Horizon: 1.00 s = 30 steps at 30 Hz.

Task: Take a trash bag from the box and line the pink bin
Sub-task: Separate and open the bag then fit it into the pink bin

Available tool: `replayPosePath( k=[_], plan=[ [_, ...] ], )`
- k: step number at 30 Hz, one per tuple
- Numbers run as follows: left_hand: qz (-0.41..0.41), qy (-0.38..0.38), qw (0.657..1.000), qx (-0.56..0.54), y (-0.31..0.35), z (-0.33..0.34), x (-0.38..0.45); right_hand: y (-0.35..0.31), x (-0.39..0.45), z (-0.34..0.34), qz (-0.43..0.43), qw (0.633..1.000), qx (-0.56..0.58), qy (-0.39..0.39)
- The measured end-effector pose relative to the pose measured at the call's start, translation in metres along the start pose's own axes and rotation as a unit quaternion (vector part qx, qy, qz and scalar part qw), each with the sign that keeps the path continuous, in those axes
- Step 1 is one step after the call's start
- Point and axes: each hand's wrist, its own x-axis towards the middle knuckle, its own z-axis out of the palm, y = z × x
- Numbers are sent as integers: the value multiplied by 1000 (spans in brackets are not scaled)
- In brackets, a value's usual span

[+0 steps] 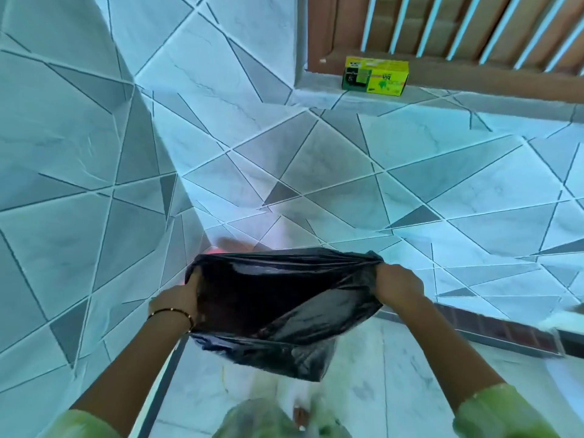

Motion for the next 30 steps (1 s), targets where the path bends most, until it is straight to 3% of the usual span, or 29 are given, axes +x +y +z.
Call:
replayPosePath(
  k=[8,14,19,24,27,30],
  plan=[
    [-8,20,1000,22,-45,-4,16,-45,22,-18,3,1000,3,18],
    [-10,36,999,4,-91,-23,42,-107,38,-44,12,997,64,49],
    [14,74,997,-9,-123,-31,53,-144,47,-51,14,975,204,83],
    [55,99,993,-27,-131,-38,59,-162,44,-58,68,873,447,182],
    [54,105,993,-25,-138,-47,72,-176,57,-65,103,807,552,184],
    [47,110,993,-25,-141,-58,80,-194,63,-83,80,726,665,155]
  ],
)
